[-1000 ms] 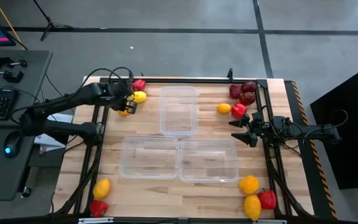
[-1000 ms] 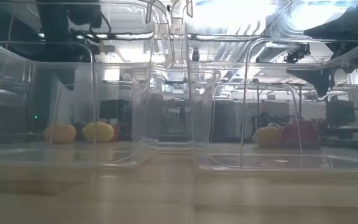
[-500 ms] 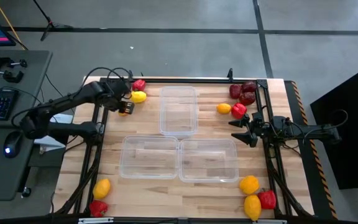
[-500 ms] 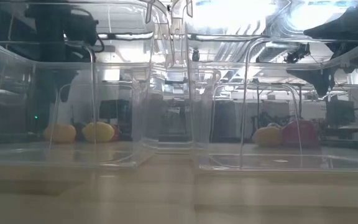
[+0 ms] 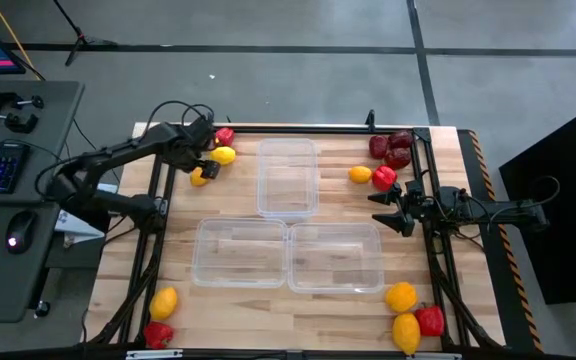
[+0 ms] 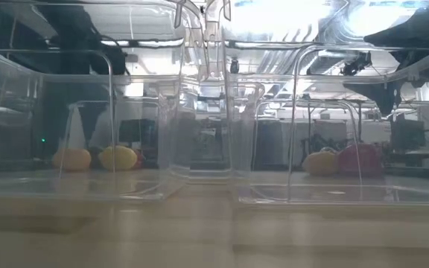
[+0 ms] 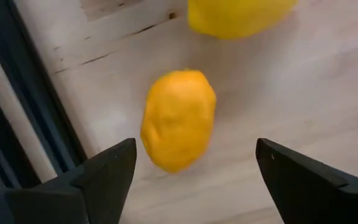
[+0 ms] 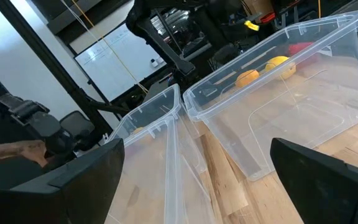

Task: Sort produce into baskets
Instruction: Put the yellow lemon into the top center transparent bin

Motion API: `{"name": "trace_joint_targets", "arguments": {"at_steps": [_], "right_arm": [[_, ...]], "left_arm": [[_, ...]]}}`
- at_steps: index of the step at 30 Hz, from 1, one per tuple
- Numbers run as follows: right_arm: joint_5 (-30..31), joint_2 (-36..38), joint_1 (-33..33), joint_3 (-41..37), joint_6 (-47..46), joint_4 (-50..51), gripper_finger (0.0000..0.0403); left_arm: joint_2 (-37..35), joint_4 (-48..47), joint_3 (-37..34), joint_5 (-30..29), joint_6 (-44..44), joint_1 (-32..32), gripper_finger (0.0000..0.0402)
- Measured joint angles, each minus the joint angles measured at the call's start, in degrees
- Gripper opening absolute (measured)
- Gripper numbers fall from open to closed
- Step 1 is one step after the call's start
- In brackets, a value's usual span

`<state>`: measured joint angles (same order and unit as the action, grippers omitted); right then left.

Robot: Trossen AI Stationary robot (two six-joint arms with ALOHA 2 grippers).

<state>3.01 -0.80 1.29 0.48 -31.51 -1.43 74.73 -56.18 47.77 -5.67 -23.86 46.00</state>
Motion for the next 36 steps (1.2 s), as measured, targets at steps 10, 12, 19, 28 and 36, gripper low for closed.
{"name": "trace_joint_targets", "arguments": {"at_steps": [10, 12, 19, 28, 36], "right_arm": [[0.0, 0.0, 0.0, 0.0, 0.0, 0.0, 0.0392], [0.0, 0.0, 0.0, 0.0, 0.0, 0.0, 0.0392], [0.0, 0.0, 0.0, 0.0, 0.0, 0.0, 0.0392], [0.0, 0.0, 0.0, 0.0, 0.0, 0.0, 0.0392], [0.0, 0.0, 0.0, 0.0, 0.0, 0.0, 0.0392]], "left_arm": [[13.3, 2.1, 0.0, -2.7, 0.3, 0.5, 0.0326], [15.5, 3.5, 0.0, -2.2, 2.0, 0.5, 0.0326], [16.3, 4.1, 0.0, -3.8, 3.0, 0.5, 0.025], [0.6, -0.1, 2.9, 1.3, 0.0, -0.6, 0.0177], [-13.9, 20.7, 6.8, 9.3, -6.9, -12.6, 0.018]]}}
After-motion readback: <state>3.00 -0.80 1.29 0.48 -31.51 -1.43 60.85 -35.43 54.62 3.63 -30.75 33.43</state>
